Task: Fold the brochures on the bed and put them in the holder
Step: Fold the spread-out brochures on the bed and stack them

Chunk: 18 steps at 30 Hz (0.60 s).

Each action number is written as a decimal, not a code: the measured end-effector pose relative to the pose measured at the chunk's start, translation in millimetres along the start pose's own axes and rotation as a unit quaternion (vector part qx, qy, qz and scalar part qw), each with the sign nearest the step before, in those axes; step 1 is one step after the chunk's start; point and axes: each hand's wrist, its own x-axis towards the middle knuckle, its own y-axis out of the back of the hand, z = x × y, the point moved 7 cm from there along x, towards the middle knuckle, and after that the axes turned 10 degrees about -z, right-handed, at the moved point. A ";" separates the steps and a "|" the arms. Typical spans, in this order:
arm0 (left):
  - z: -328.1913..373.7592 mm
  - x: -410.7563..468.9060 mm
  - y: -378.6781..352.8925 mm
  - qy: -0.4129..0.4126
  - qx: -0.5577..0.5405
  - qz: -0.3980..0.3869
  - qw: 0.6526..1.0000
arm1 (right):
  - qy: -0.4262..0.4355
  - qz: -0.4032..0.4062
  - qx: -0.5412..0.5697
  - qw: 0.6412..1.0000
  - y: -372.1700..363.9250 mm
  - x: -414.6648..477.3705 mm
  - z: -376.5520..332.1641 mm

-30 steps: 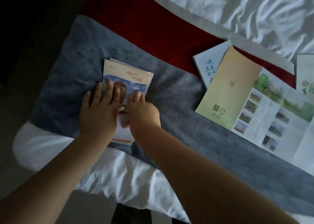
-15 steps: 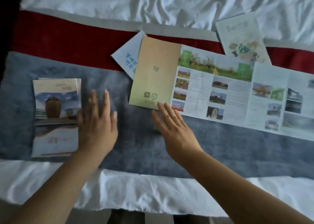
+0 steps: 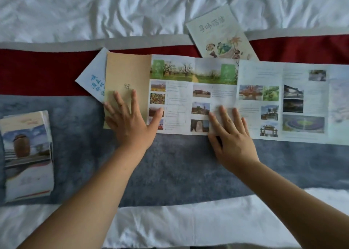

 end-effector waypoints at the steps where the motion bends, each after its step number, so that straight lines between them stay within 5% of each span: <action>1: -1.5 -2.6 -0.2 -0.008 0.002 0.001 1.000 | 0.001 0.005 -0.003 1.000 -3.8 -0.9 -3.3; 18: -3.1 -53.4 30.8 -0.082 -0.217 0.038 0.972 | 0.071 -0.008 0.015 0.997 -27.3 -7.7 -48.9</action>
